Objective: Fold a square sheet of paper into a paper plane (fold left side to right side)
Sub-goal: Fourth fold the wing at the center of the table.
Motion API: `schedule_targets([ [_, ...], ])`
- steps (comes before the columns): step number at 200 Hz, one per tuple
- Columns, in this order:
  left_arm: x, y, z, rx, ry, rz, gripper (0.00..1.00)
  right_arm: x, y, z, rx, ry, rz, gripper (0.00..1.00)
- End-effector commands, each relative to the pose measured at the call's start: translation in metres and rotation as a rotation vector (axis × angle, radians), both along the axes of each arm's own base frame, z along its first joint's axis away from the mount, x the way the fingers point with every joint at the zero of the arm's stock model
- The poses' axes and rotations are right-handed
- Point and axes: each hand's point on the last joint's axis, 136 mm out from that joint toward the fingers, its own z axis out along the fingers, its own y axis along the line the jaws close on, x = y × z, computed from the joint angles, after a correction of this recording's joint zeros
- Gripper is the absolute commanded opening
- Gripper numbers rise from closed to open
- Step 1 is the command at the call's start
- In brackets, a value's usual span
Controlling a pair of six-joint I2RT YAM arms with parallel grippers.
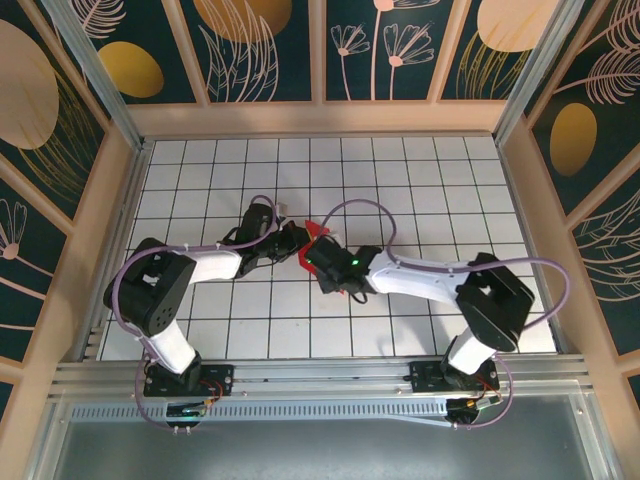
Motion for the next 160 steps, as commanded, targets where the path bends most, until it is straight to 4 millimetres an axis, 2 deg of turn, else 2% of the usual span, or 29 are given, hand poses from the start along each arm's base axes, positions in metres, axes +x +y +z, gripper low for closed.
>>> schedule_targets([
  [1,-0.003,-0.002,0.009,-0.018,-0.001,-0.010,0.00,0.007,-0.002,0.001,-0.086,-0.077,-0.051,0.54],
  [36,-0.003,-0.004,0.009,-0.016,0.000,-0.012,0.00,0.011,0.011,-0.006,-0.108,-0.108,-0.052,0.54],
  [95,-0.003,-0.004,0.009,-0.011,0.000,-0.014,0.00,0.017,0.008,-0.020,-0.149,-0.141,-0.074,0.49],
  [160,-0.002,-0.004,0.007,0.001,0.001,-0.013,0.00,0.019,0.005,-0.026,-0.177,-0.168,-0.079,0.42],
])
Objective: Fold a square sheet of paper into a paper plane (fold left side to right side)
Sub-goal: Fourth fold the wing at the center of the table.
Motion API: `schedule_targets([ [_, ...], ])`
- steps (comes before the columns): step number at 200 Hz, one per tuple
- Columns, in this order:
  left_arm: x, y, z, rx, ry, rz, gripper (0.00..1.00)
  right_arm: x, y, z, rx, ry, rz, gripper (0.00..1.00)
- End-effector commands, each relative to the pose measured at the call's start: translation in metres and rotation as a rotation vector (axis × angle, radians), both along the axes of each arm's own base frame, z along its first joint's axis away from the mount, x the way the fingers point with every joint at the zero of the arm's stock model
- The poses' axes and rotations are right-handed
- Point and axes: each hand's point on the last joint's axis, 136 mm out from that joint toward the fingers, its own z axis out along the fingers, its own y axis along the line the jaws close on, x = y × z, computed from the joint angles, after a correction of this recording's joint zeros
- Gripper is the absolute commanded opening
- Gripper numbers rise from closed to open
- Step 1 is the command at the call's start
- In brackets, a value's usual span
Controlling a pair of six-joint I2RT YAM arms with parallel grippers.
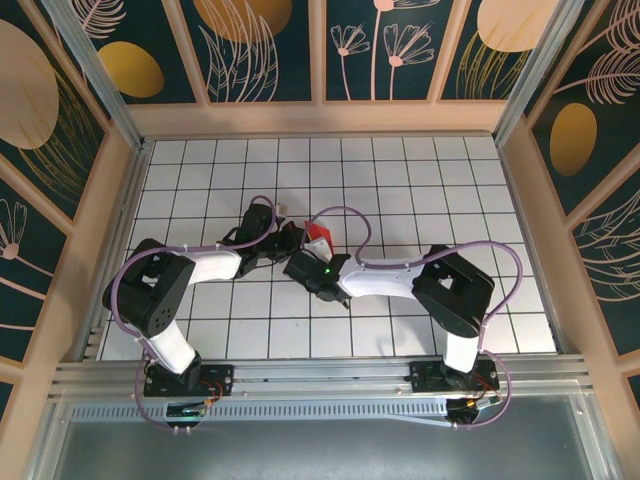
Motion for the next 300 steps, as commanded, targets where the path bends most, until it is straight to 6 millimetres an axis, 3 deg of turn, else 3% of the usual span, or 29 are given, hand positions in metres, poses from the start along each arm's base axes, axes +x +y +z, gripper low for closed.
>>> schedule_targets([
  [1,0.000,-0.005,0.010,-0.008,-0.014,-0.013,0.00,0.004,-0.002,0.001,-0.015,-0.049,-0.024,0.42],
  [105,-0.001,-0.001,0.005,0.015,-0.004,-0.005,0.00,0.003,-0.004,-0.005,-0.030,-0.046,-0.025,0.22],
  [149,-0.001,0.007,0.004,0.036,-0.019,0.030,0.19,0.001,-0.006,-0.011,-0.044,-0.035,-0.018,0.05],
  [183,-0.002,0.029,0.009,0.055,-0.034,0.076,0.40,0.000,-0.008,-0.012,-0.050,-0.031,-0.012,0.00],
  [256,-0.011,0.115,0.027,0.088,-0.065,0.218,0.54,-0.003,0.001,-0.009,0.046,0.042,0.038,0.00],
  [300,-0.026,0.119,0.022,0.112,-0.072,0.173,0.53,-0.012,0.014,-0.006,0.241,0.195,0.122,0.00],
])
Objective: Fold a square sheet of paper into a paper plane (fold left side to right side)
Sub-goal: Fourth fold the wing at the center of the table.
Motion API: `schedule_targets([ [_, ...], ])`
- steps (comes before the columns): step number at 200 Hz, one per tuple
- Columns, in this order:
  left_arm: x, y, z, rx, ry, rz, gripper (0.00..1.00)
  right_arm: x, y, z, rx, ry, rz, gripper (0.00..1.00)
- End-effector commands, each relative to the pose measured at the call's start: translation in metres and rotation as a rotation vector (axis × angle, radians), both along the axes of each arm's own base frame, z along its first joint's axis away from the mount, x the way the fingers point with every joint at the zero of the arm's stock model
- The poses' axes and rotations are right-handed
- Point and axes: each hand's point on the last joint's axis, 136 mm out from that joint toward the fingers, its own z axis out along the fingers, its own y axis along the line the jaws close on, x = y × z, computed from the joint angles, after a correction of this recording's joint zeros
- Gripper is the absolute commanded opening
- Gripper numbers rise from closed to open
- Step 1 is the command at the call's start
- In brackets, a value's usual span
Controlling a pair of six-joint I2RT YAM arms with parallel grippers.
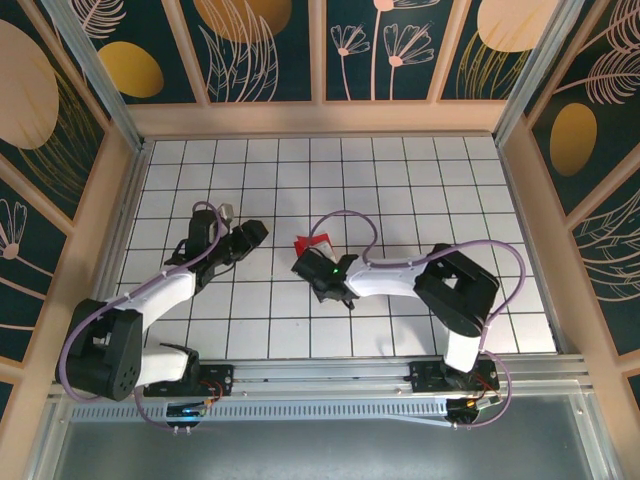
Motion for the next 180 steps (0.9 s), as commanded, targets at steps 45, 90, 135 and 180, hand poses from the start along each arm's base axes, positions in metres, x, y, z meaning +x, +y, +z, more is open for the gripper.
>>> schedule_targets([
  [45,-0.026,-0.009,-0.025,-0.011,0.050,-0.114,0.48,-0.011,0.020,0.028,0.399,0.220,0.128,0.00],
  [90,-0.029,-0.018,-0.029,-0.042,0.058,-0.144,0.45,-0.017,0.019,0.033,0.584,0.340,0.171,0.00],
  [135,-0.032,-0.030,-0.030,-0.050,0.062,-0.174,0.45,-0.021,0.017,0.031,0.700,0.422,0.183,0.00],
  [180,-0.036,-0.055,-0.036,-0.062,0.084,-0.224,0.45,-0.024,0.014,0.022,0.738,0.474,0.174,0.00],
])
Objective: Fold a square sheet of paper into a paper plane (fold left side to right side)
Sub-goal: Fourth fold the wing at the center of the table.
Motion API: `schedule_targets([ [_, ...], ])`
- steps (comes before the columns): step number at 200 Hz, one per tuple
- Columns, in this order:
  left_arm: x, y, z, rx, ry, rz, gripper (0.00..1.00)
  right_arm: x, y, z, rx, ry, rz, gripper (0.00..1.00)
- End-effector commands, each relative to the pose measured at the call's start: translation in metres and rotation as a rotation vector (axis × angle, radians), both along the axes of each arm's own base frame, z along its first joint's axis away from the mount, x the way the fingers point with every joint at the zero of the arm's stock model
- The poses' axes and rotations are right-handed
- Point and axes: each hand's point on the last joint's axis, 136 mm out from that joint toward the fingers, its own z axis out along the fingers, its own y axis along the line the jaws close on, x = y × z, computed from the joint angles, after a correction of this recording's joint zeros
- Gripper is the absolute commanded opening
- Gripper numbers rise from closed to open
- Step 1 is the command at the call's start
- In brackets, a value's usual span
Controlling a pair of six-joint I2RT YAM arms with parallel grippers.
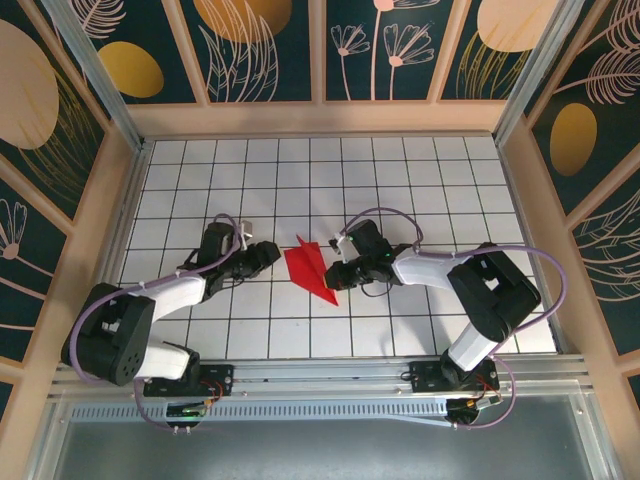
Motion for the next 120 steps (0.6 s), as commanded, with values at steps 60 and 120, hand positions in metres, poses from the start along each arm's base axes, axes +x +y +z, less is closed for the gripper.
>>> schedule_targets([
  [60,0.005,-0.032,-0.001,-0.041,0.006,-0.043,0.45,-0.008,-0.001,-0.019,0.031,0.081,0.009,0.00],
  [120,0.000,-0.045,-0.009,-0.036,0.033,-0.068,0.44,-0.011,-0.001,-0.027,0.036,0.109,0.004,0.00],
])
